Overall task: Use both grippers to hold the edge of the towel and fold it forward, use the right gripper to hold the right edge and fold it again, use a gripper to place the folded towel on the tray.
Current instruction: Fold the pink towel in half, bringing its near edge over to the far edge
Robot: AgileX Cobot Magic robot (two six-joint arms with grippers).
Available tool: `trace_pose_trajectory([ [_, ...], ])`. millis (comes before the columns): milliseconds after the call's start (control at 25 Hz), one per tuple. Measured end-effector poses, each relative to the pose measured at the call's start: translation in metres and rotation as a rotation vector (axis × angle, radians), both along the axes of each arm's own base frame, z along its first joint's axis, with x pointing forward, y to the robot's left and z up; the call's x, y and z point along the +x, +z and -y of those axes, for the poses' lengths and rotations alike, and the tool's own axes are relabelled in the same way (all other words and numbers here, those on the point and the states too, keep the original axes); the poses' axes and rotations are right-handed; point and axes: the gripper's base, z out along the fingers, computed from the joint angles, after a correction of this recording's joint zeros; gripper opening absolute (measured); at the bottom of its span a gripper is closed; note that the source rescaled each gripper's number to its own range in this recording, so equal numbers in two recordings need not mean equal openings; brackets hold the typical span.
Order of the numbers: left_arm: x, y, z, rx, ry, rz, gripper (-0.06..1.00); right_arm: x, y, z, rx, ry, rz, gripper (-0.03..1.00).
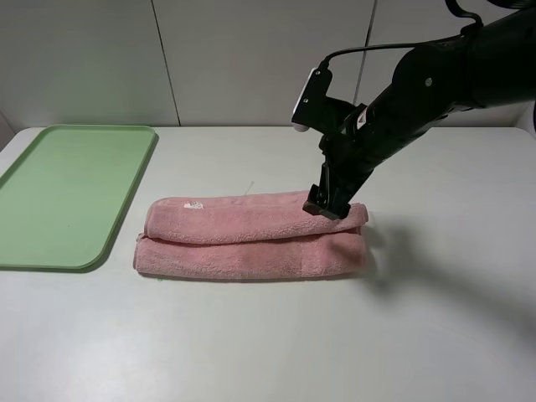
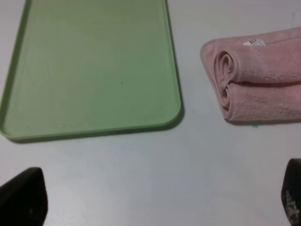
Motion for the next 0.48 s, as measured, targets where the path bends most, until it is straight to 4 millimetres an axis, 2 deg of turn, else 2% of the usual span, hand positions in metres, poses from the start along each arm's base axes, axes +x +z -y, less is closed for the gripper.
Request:
trace_pose_trajectory([
  [360,0.0,0.0,0.0,0.0,0.0,0.0,1.0,0.001,0.0,0.0,0.003,0.001,0.011,1.0],
  [480,0.0,0.0,0.0,0.0,0.0,0.0,1.0,0.002,-0.01,-0.001,-0.015,0.003,-0.015,1.0],
])
